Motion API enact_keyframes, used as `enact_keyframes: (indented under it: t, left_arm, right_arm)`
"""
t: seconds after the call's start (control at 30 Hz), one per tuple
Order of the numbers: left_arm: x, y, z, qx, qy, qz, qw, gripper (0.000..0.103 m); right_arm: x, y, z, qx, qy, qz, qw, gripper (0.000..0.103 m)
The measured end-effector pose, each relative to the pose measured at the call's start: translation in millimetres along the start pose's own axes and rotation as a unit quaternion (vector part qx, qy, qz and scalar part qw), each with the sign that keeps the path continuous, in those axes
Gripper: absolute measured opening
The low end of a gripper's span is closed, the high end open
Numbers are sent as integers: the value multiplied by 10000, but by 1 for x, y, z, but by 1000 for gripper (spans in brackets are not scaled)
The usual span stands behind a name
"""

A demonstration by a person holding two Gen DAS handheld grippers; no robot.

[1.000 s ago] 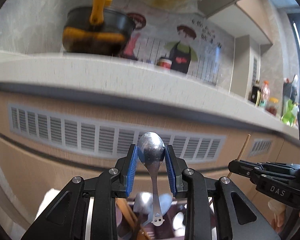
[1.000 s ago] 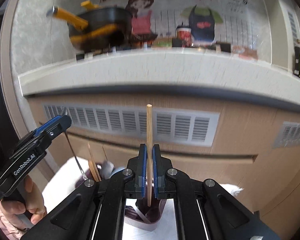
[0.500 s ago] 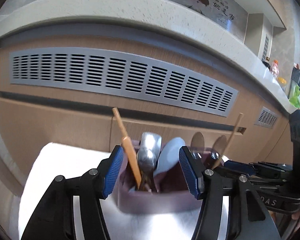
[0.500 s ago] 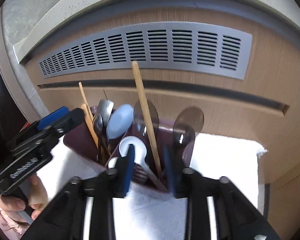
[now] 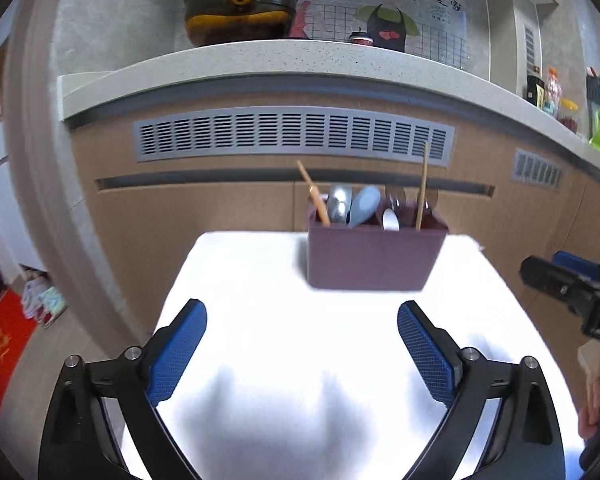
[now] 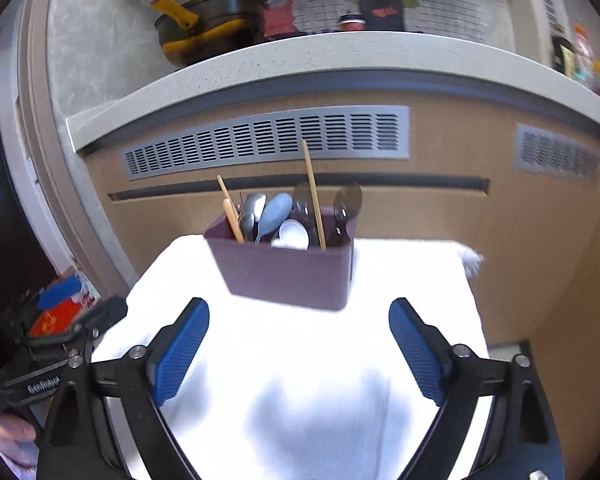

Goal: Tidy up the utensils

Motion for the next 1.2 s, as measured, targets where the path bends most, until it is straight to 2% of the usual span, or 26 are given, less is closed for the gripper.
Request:
enact_keyframes:
  t: [0.2,0.33,0.47,0.6,1.2]
  left_arm:
    - [43,-40,7,-198,239,98,9995,101]
    - [46,-58,16,-146,306,201,9992,102]
    - [42,-67,22,-36,295,291,9991,103]
    - [40,-70,28,78,262,261,9993,103]
    - [40,-67,31,125,259,161,9995,103]
  right_arm:
    - [42,-39,0,491,-10,147,9987,92]
    - [63,-61,1,704,-9,335,9970,92]
    - [73,-77,0,959,-160,507,9940,96]
    - [76,-81,4,972,-143,494,9939,96]
    - [83,-78,3,1024,-245,396,9936,96]
Point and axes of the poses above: each gripper's, at about its wrist camera, not at the fingertips, and y roughly the way its jaws point, z to its right, x to its underside, the point moved 9 cm from there along y, roughly the way its jaws point, and after that the axes turned 7 degrees about -z, right-handed, at the moved point
